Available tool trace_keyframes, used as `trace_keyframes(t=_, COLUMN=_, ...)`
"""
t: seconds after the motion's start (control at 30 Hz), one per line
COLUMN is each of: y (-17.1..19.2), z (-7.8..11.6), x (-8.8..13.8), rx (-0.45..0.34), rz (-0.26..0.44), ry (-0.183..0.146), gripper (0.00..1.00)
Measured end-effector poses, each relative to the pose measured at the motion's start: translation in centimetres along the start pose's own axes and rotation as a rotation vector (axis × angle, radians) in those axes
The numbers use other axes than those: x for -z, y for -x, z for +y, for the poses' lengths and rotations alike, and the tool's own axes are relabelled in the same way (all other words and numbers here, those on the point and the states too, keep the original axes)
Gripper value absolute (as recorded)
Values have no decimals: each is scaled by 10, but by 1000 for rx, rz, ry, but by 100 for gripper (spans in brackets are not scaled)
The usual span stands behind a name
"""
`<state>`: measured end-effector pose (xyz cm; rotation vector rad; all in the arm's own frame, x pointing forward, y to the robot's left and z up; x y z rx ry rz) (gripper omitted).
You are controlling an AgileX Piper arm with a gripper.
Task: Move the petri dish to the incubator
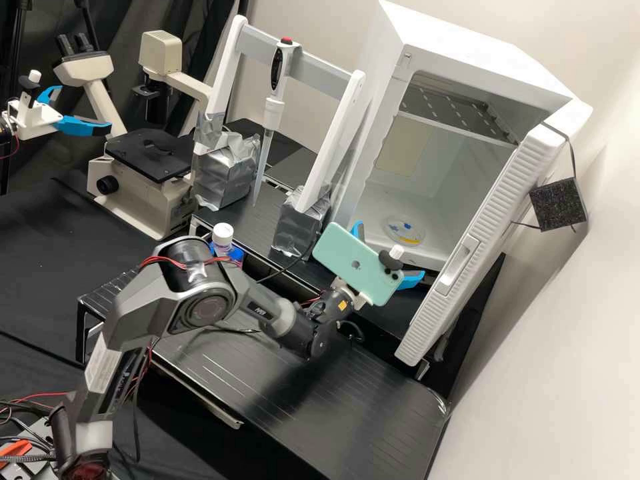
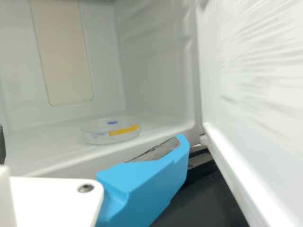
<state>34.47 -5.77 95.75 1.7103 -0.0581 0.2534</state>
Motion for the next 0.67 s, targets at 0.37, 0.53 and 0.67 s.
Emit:
trace_keyframes(t=0.37, y=111, z=-25, x=31, rx=-57, rz=-94, ry=31, gripper=100)
trace_keyframes(t=0.53, y=145, z=-48, x=44, rx=-22, rz=-108, ry=3, gripper=100)
trace_keyframes(t=0.67, y=163, z=-59, x=48, rx=-4, rz=-120, ry=-24, gripper=100)
